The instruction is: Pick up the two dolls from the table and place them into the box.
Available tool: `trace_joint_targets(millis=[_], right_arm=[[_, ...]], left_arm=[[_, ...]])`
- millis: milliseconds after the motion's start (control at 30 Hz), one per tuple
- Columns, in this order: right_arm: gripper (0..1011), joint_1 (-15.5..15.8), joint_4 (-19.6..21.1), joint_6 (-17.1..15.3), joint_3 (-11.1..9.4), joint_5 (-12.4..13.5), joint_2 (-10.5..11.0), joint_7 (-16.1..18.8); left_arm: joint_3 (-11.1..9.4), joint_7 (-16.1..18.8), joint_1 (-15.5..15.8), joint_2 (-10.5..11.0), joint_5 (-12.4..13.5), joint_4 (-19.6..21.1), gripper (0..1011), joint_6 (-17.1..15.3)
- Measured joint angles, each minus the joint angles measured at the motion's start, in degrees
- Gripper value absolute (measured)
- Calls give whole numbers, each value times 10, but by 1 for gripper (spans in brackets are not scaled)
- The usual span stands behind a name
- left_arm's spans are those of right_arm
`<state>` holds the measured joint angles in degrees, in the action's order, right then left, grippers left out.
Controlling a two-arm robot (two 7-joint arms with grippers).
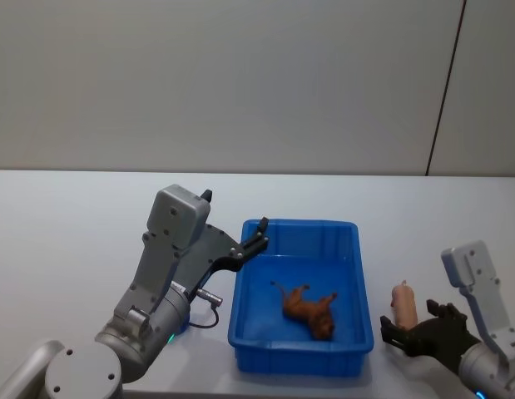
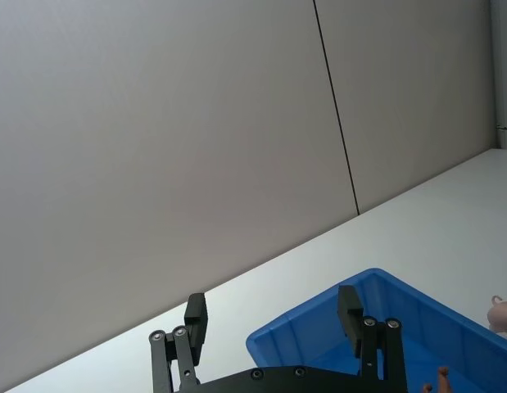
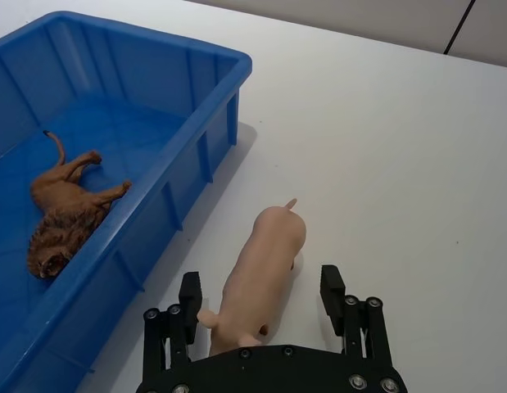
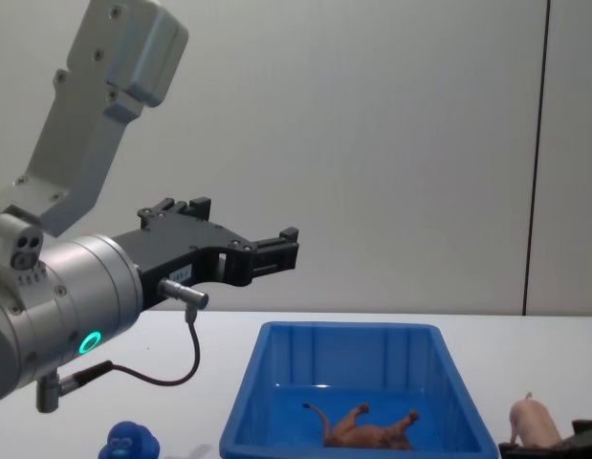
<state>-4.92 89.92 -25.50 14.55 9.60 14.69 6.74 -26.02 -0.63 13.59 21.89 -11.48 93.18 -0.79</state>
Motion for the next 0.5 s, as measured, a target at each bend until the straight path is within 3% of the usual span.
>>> trace_joint_targets(millis=[333, 367, 500], right_arm=[[676, -1, -2, -8, 0, 1, -3, -6], [603, -1, -2, -8, 0, 1, -4, -8], [486, 1, 0, -8, -1, 3, -4, -13]], left_arm=[[0, 0, 0, 0, 0, 0, 1002, 0], [0, 0, 0, 0, 0, 0, 1002, 0], [0, 0, 0, 0, 0, 0, 1002, 0]])
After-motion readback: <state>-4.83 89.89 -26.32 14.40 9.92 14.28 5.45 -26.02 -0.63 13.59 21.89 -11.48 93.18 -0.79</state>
